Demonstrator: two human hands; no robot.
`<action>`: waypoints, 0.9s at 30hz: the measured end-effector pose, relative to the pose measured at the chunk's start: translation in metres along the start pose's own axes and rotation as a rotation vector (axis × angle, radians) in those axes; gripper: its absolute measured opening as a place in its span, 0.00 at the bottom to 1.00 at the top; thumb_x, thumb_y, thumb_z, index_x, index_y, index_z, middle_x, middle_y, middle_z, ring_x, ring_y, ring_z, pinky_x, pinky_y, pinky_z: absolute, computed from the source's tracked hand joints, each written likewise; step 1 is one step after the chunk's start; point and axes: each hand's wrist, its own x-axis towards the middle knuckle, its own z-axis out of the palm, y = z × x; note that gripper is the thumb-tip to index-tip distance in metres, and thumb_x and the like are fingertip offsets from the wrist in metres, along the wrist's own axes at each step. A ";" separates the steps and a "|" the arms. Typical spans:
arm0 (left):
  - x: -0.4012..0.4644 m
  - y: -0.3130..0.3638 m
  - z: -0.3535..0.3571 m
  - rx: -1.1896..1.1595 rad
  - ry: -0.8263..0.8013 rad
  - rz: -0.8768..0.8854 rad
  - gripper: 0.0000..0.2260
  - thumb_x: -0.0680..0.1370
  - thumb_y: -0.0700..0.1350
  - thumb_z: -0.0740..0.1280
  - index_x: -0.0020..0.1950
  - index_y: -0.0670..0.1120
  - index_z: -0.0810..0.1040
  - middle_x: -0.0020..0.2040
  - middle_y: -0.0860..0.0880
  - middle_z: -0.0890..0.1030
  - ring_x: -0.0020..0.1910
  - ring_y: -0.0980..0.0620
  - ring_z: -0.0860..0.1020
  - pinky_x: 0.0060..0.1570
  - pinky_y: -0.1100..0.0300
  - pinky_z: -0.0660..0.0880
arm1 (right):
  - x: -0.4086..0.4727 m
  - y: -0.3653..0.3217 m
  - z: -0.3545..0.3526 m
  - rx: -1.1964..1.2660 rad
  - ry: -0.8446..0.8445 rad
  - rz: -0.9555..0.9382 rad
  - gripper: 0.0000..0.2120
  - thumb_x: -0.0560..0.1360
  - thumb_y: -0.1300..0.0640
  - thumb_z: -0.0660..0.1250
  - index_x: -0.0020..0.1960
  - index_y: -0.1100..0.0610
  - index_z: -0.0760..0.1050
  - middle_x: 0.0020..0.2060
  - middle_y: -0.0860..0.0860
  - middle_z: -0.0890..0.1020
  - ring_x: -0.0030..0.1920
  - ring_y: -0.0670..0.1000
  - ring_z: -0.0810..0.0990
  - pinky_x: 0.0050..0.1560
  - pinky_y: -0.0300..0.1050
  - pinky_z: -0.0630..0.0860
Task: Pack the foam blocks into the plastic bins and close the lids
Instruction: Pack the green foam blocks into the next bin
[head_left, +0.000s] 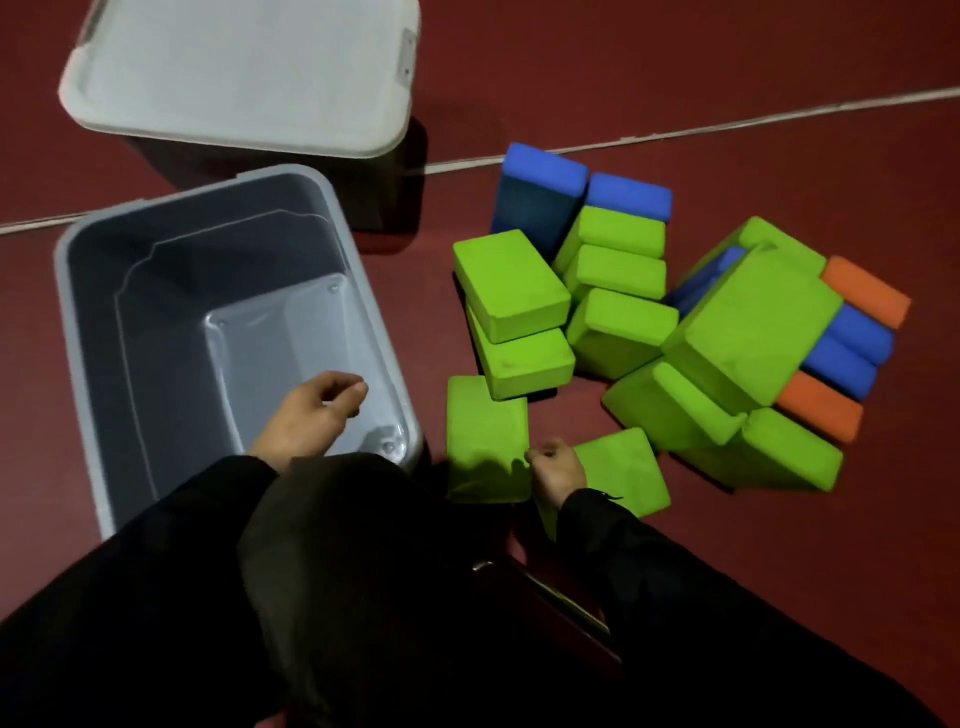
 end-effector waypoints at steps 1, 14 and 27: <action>-0.001 0.010 -0.003 0.051 -0.029 0.027 0.13 0.83 0.51 0.65 0.64 0.48 0.78 0.57 0.49 0.82 0.58 0.49 0.81 0.63 0.47 0.76 | 0.001 0.011 -0.005 0.017 0.028 0.026 0.19 0.80 0.57 0.67 0.68 0.63 0.74 0.63 0.59 0.80 0.65 0.60 0.78 0.62 0.44 0.71; 0.028 0.146 0.137 0.163 -0.137 0.246 0.12 0.82 0.49 0.67 0.60 0.42 0.79 0.47 0.47 0.82 0.45 0.48 0.79 0.47 0.58 0.72 | -0.024 -0.003 -0.106 0.375 0.457 -0.123 0.11 0.79 0.59 0.65 0.59 0.58 0.80 0.52 0.56 0.84 0.54 0.58 0.81 0.55 0.49 0.76; -0.010 0.114 0.209 0.227 -0.276 0.201 0.14 0.81 0.51 0.67 0.64 0.45 0.78 0.55 0.49 0.82 0.52 0.51 0.79 0.53 0.61 0.71 | 0.038 0.001 -0.242 0.562 0.549 0.264 0.49 0.71 0.28 0.69 0.76 0.64 0.65 0.72 0.63 0.72 0.70 0.63 0.73 0.72 0.54 0.68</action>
